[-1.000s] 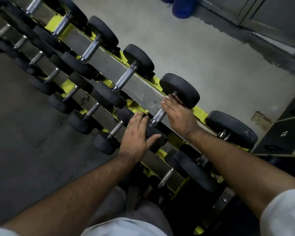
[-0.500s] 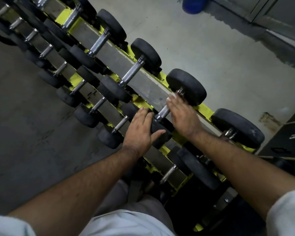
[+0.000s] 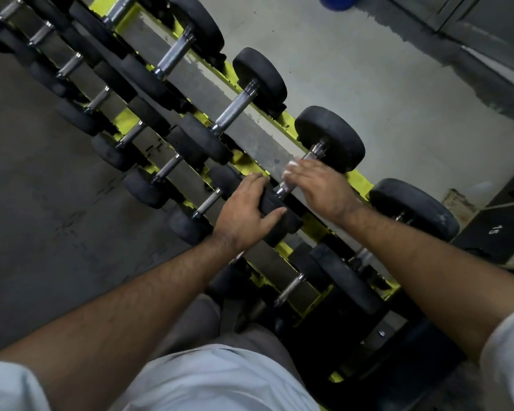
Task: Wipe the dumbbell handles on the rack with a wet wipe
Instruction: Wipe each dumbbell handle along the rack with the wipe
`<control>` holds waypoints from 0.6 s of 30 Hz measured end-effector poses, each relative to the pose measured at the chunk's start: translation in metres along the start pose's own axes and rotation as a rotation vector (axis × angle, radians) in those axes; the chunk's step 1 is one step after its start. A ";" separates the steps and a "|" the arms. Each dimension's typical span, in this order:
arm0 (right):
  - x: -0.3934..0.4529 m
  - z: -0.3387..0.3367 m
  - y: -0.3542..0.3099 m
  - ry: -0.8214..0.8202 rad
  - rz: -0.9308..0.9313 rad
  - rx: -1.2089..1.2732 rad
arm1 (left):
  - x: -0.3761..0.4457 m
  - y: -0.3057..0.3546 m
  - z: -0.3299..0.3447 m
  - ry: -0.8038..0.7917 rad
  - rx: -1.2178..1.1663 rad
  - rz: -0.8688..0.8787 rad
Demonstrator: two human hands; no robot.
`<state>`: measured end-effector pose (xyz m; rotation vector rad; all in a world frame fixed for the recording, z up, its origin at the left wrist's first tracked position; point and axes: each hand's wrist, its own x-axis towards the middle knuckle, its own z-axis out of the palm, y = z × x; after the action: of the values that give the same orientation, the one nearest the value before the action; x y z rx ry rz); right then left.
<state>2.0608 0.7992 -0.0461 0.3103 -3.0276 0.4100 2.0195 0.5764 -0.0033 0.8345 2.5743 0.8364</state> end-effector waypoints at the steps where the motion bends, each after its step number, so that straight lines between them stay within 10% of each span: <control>1: 0.001 -0.004 0.000 0.028 0.083 -0.010 | 0.002 -0.002 -0.003 -0.001 -0.004 0.008; 7: 0.000 0.006 -0.014 -0.076 -0.135 -0.014 | 0.008 -0.008 -0.012 -0.068 -0.052 0.029; 18: 0.011 -0.020 -0.007 -0.214 0.042 -0.098 | 0.011 -0.017 -0.011 -0.096 0.012 0.077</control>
<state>2.0522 0.7961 -0.0241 0.3022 -3.2545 0.2434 1.9983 0.5676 -0.0063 0.9588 2.4802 0.7837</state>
